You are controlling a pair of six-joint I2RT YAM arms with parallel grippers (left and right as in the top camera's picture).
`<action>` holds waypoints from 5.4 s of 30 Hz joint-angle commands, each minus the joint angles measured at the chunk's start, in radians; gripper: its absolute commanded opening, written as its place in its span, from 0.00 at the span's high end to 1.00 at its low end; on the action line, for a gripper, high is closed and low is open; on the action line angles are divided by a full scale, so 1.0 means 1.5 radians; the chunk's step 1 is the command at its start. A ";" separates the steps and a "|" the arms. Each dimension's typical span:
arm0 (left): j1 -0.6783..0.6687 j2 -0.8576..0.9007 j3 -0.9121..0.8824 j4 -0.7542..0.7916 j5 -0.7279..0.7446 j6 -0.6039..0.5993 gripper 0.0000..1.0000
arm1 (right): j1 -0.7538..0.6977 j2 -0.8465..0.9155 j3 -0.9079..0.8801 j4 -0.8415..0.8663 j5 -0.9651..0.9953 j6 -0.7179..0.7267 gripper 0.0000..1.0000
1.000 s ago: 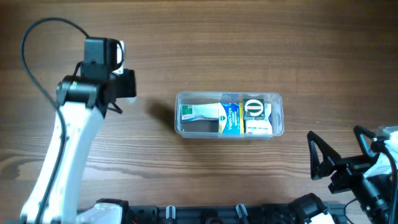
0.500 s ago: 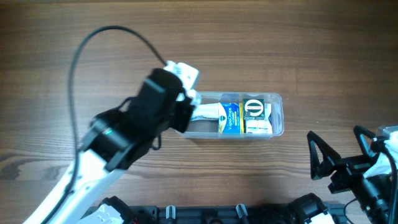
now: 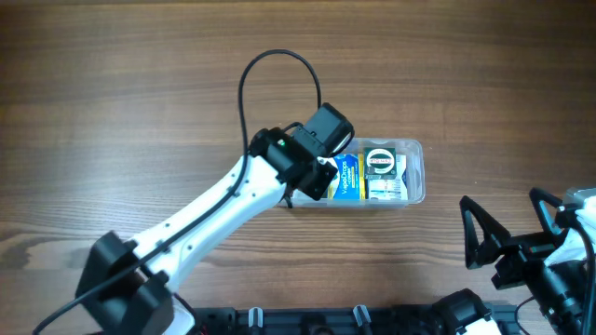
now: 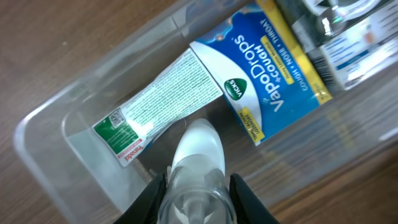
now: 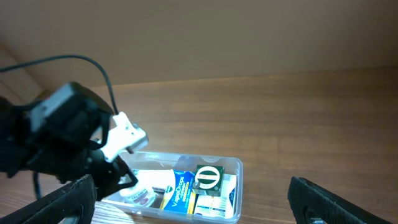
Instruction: Pack container
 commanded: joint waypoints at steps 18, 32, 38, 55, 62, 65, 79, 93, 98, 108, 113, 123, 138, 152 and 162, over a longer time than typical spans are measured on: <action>-0.003 -0.003 0.015 0.038 0.016 -0.042 0.38 | 0.002 -0.001 0.002 0.001 0.010 -0.005 0.00; 0.110 -0.415 0.016 -0.010 -0.237 -0.141 0.20 | 0.002 -0.001 0.002 0.001 0.009 -0.005 0.00; 0.219 -0.597 0.013 -0.174 -0.239 -0.218 0.14 | 0.002 -0.001 0.002 0.001 0.010 -0.005 0.00; 0.223 -0.627 0.012 -0.304 -0.054 -0.221 0.00 | 0.002 -0.001 0.002 0.001 0.010 -0.005 0.00; 0.219 -0.627 0.012 -0.221 -0.046 -0.124 0.00 | 0.002 -0.001 0.002 0.001 0.010 -0.005 0.00; 0.221 -0.629 0.012 -0.202 -0.046 -0.111 0.00 | 0.002 -0.001 0.002 0.001 0.010 -0.005 0.00; 0.513 -0.814 -0.220 -0.014 0.244 0.105 0.00 | 0.002 -0.001 0.002 0.001 0.009 -0.005 0.00; 0.513 -0.977 -0.610 0.237 0.321 0.095 0.00 | 0.002 -0.001 0.002 0.001 0.009 -0.005 0.00; 0.513 -0.988 -0.652 0.245 0.321 0.095 0.00 | 0.002 -0.001 0.002 0.001 0.010 -0.005 0.00; 0.505 -1.106 -0.727 0.272 0.329 0.095 0.00 | 0.002 -0.001 0.002 0.001 0.009 -0.005 0.00; 0.497 -1.106 -0.761 0.286 0.336 0.095 0.00 | 0.002 -0.001 0.002 0.001 0.009 -0.005 0.00; 0.495 -1.106 -0.798 0.291 0.335 0.096 0.00 | 0.002 -0.001 0.002 0.001 0.009 -0.006 0.00; 0.495 -1.105 -0.798 0.291 0.335 0.096 0.00 | 0.002 -0.001 0.002 0.001 0.009 -0.005 0.00; 0.495 -1.105 -0.798 0.291 0.335 0.096 0.00 | 0.002 0.000 -0.007 -0.009 0.010 -0.006 0.00; 0.495 -1.105 -0.798 0.291 0.335 0.096 0.00 | -0.053 -0.054 -0.189 0.127 0.060 -0.079 0.00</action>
